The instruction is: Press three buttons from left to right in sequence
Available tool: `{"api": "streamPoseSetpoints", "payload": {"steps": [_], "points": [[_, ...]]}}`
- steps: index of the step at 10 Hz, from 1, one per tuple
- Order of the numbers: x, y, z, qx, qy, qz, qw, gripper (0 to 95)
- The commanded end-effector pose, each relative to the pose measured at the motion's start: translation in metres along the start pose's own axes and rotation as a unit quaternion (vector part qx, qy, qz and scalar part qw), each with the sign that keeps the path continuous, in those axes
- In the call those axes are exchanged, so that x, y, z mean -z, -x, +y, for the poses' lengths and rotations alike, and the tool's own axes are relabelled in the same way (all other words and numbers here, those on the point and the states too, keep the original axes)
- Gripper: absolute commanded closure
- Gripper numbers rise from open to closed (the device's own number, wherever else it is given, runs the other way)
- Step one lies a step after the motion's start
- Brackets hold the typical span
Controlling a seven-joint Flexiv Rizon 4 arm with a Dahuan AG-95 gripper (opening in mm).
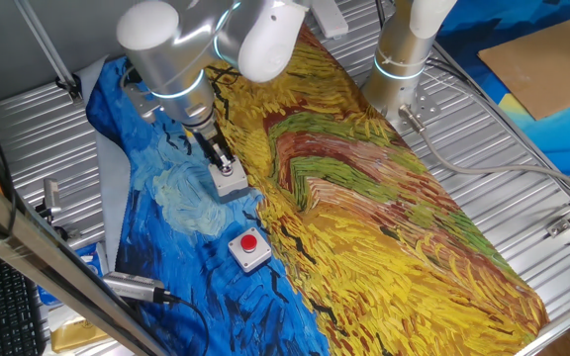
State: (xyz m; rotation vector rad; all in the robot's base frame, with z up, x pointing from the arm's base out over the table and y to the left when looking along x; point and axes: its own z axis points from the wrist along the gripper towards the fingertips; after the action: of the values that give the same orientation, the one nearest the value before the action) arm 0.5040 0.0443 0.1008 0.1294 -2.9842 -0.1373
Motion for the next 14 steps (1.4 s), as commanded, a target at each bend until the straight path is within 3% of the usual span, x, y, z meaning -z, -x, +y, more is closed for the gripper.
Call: {"api": "streamPoseSetpoints", "payload": {"steps": [1,7,14], "points": [[0.019,-0.005,0.001,0.001,0.002,0.009,1.0,95.0],[0.015,-0.007,0.004,0.002,0.009,0.009,0.9999,95.0],[0.015,0.007,0.051,-0.036,0.005,0.009,0.9993,95.0]]}}
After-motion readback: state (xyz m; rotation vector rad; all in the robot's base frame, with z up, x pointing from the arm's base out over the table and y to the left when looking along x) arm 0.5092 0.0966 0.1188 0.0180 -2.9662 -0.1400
